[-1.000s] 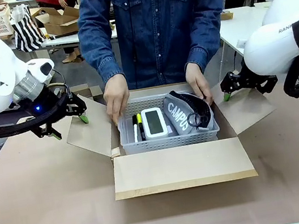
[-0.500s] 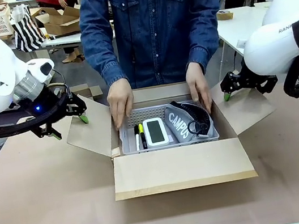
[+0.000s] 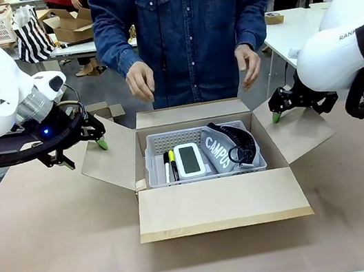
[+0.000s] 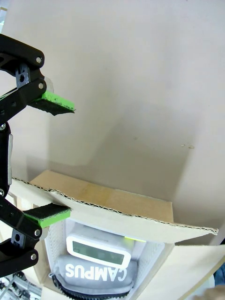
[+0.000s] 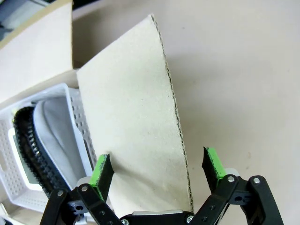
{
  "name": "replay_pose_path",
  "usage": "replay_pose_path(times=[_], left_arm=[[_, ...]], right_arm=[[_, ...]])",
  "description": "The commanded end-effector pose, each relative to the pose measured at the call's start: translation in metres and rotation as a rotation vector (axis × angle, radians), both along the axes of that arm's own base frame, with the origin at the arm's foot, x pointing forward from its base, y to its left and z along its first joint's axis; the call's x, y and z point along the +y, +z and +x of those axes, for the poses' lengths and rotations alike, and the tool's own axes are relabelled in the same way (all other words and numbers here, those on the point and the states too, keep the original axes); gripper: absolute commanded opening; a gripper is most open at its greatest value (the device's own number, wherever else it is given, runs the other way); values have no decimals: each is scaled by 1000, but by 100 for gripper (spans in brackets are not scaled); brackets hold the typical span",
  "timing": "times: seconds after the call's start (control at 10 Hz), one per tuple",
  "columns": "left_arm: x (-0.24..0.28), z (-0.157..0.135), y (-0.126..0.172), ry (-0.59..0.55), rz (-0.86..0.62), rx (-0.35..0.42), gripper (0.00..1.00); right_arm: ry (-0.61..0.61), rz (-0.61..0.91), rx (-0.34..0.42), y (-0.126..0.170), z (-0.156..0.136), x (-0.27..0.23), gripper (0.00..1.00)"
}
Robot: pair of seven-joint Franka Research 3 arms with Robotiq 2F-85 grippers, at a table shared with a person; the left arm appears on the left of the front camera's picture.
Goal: Pack the gift set into the box.
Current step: Lift both hands away from the flaps of the Package Box.
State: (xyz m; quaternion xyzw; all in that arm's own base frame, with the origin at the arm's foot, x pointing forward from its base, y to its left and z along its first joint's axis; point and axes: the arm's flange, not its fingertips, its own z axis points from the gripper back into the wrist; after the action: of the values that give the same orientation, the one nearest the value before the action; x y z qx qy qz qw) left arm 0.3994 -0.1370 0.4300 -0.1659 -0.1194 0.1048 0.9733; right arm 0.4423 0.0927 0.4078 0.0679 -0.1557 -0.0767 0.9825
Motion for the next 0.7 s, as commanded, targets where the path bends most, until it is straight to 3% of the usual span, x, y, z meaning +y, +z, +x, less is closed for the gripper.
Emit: replay_pose_path(times=[0.0,0.6], left_arm=[[0,0,3,12,17,6,100],[0,0,3,12,17,6,100]], right_arm=[[-20,-14,6,4,1,2,100],[-20,-14,6,4,1,2,100]])
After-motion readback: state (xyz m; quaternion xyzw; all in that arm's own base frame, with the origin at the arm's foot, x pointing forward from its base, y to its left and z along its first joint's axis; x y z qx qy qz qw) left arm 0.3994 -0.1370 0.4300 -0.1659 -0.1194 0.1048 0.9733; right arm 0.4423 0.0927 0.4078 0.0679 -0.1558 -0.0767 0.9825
